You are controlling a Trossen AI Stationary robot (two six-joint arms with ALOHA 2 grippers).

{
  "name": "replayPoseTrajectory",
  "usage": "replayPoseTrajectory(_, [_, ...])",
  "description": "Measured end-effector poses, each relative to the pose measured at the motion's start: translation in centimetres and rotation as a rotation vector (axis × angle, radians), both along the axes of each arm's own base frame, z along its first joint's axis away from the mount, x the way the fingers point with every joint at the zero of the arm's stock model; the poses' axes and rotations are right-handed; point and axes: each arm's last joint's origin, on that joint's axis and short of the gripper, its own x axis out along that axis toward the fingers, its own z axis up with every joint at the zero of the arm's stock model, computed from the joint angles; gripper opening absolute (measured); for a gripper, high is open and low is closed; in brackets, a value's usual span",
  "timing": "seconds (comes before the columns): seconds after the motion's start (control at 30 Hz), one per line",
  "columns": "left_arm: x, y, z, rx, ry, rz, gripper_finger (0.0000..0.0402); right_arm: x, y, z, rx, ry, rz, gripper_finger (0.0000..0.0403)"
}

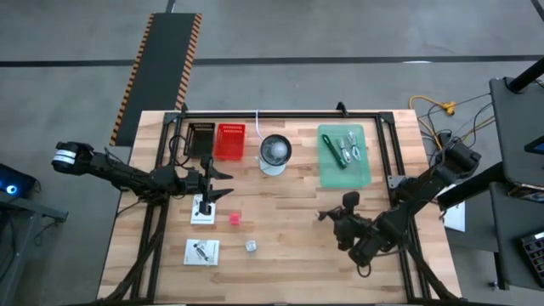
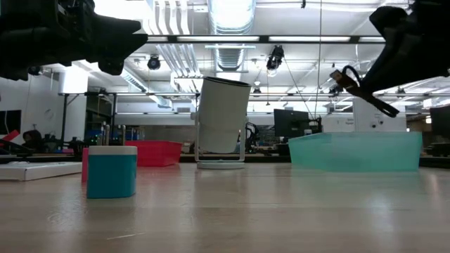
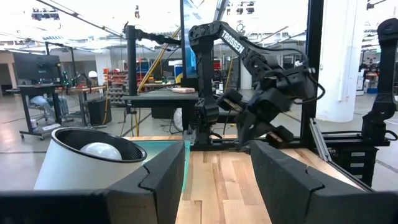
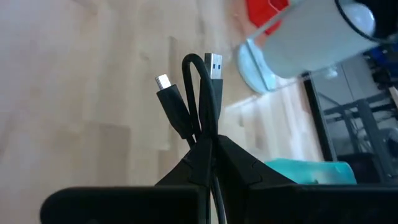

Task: Pick and place items into bin
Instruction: Put the black charger cable into the green bin

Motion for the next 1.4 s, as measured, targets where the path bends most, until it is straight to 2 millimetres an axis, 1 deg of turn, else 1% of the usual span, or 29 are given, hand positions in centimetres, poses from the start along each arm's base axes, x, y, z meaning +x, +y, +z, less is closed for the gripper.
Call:
replayPoseTrajectory(0.1, [0.0, 0.0, 0.0, 0.000, 0.000, 0.000, 0.0171, -0.2, -0.9, 0.1, 0.001, -0.003, -0.019, 0.0008])
replayPoseTrajectory(0.27, [0.0, 0.0, 0.0, 0.000, -0.001, 0.000, 0.0171, -1.0, -2.6, -0.2, -0.020, -0.008, -0.050, 0.0008])
replayPoseTrajectory(0.4, [0.0, 0.0, 0.0, 0.000, -0.002, 0.000, 0.0171, -1.9, -3.8, -0.1, -0.055, -0.053, -0.075, 0.0008])
replayPoseTrajectory(0.5, [0.0, 0.0, 0.0, 0.000, -0.001, 0.000, 0.0171, -2.4, -4.8, 0.2, -0.046, -0.084, -0.102, 0.0008])
replayPoseTrajectory(0.67, [0.0, 0.0, 0.0, 0.000, -0.001, 0.000, 0.0171, -2.7, -6.3, 0.2, -0.044, -0.124, -0.138, 0.0008])
replayPoseTrajectory(0.83, [0.0, 0.0, 0.0, 0.000, 0.000, 0.000, 0.0171, -2.4, -6.9, -0.1, -0.058, -0.182, -0.081, 0.0008])
replayPoseTrajectory(0.97, [0.0, 0.0, 0.0, 0.000, 0.000, 0.000, 0.0171, -2.6, -7.6, -0.4, -0.069, -0.227, -0.042, 0.0008])
replayPoseTrajectory(1.17, [0.0, 0.0, 0.0, 0.000, -0.001, 0.000, 0.0171, -3.2, -8.8, -0.2, -0.061, -0.262, -0.071, 0.0008])
replayPoseTrajectory(1.4, [0.0, 0.0, 0.0, 0.000, -0.001, 0.000, 0.0171, -3.1, -9.4, 0.2, -0.037, -0.278, -0.088, 0.0009])
